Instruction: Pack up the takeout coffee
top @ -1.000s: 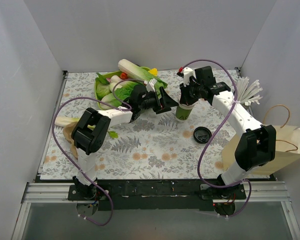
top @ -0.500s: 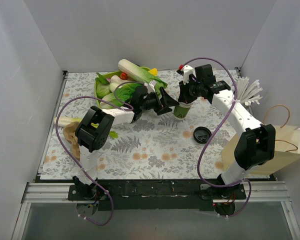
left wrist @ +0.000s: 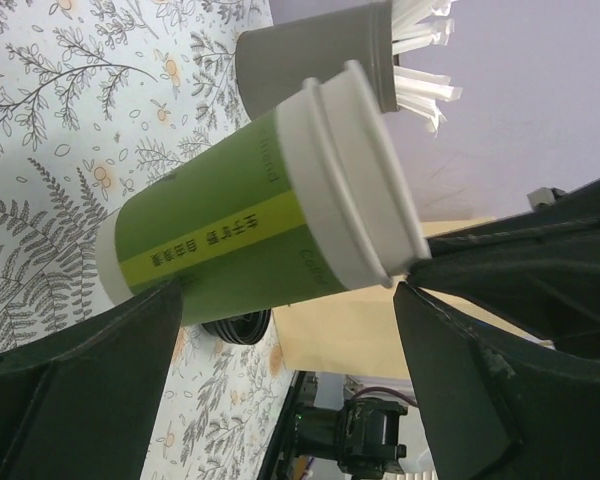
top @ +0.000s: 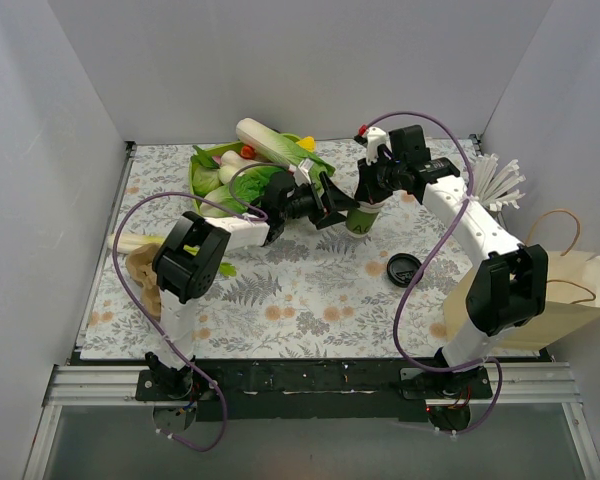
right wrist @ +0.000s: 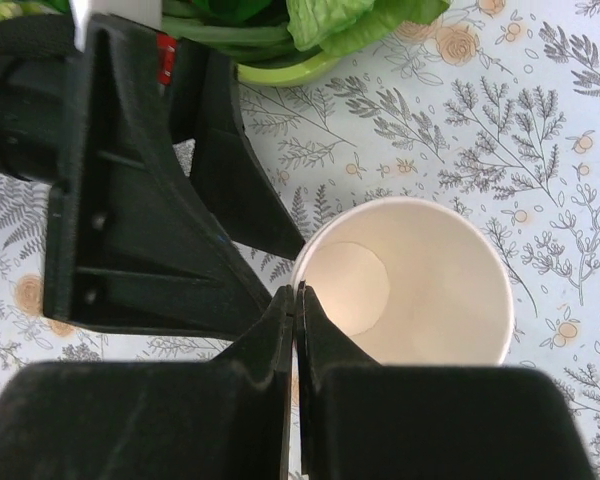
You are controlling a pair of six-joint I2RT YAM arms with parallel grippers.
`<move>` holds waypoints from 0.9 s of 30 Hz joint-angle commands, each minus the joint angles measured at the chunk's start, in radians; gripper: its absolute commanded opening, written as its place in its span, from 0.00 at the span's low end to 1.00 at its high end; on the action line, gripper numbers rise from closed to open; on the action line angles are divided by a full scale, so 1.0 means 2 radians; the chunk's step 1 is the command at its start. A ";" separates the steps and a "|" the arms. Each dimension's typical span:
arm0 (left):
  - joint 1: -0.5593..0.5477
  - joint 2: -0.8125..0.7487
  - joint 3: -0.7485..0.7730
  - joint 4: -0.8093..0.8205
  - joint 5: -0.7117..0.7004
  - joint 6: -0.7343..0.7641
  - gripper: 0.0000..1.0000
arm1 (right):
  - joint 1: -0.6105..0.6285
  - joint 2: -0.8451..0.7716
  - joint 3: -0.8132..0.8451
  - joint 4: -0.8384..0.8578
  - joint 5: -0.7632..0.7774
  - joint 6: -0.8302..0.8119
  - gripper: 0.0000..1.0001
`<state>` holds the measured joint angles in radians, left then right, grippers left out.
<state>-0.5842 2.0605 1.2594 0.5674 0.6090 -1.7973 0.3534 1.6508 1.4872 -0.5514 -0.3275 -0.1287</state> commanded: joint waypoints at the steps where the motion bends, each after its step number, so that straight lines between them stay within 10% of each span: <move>1: 0.000 0.015 0.025 -0.016 -0.023 -0.006 0.87 | 0.001 0.001 0.035 0.004 -0.039 0.024 0.01; 27: 0.000 0.047 0.010 -0.087 -0.096 -0.078 0.93 | 0.027 -0.014 0.034 -0.009 -0.037 0.028 0.01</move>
<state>-0.5892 2.1174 1.2831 0.5591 0.5674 -1.9533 0.3534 1.6787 1.5288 -0.5747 -0.3000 -0.0853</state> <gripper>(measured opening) 0.935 0.030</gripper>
